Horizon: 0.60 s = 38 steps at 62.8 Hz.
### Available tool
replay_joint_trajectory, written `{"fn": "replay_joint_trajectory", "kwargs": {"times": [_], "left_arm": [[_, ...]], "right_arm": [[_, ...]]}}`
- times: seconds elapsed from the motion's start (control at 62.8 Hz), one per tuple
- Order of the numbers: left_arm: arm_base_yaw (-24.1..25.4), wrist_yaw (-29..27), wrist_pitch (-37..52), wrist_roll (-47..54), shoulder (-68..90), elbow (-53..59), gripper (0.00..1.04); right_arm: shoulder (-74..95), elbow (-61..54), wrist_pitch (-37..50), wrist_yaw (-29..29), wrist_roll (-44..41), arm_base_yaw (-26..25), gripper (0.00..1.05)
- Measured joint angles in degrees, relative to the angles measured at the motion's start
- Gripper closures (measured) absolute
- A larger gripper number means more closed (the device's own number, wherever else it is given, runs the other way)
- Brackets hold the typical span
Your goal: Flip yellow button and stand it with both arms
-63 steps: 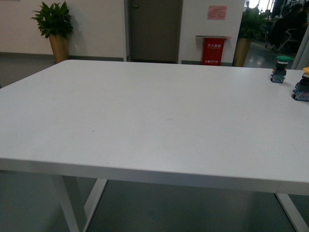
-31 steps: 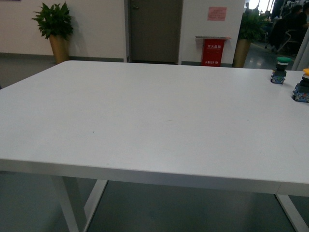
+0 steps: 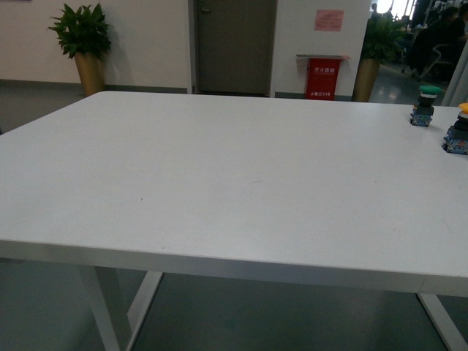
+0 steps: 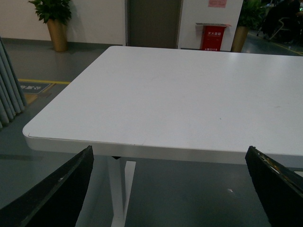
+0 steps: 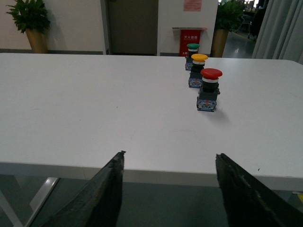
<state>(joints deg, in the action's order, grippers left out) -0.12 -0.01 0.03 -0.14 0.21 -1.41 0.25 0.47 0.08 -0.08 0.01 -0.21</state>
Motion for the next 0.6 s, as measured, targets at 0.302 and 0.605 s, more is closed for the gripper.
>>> {"fn": "replay_joint_trajectory", "kwargs": {"times": [0.302, 0.605], "left_arm": [[0.0, 0.0, 0.0, 0.0, 0.0, 0.0, 0.06], [0.0, 0.0, 0.0, 0.0, 0.0, 0.0, 0.06]], "right_arm": [[0.0, 0.0, 0.0, 0.0, 0.0, 0.0, 0.07], [0.0, 0.0, 0.0, 0.0, 0.0, 0.0, 0.07]]}}
